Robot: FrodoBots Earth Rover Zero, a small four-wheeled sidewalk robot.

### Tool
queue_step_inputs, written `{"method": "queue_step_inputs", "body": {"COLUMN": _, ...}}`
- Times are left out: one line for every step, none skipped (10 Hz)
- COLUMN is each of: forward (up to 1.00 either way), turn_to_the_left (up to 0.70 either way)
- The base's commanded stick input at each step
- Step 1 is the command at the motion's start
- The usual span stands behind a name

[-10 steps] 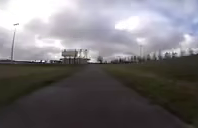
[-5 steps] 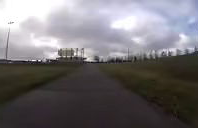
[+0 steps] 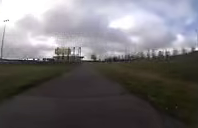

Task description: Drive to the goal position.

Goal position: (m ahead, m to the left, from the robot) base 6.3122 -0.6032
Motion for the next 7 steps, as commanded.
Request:
{"method": "queue_step_inputs", "body": {"forward": 1.00, "turn_to_the_left": 0.00}}
{"method": "queue_step_inputs", "body": {"forward": 1.00, "turn_to_the_left": 0.00}}
{"method": "queue_step_inputs", "body": {"forward": 1.00, "turn_to_the_left": 0.00}}
{"method": "queue_step_inputs", "body": {"forward": 1.00, "turn_to_the_left": 0.00}}
{"method": "queue_step_inputs", "body": {"forward": 1.00, "turn_to_the_left": 0.00}}
{"method": "queue_step_inputs", "body": {"forward": 1.00, "turn_to_the_left": 0.00}}
{"method": "queue_step_inputs", "body": {"forward": 1.00, "turn_to_the_left": 0.00}}
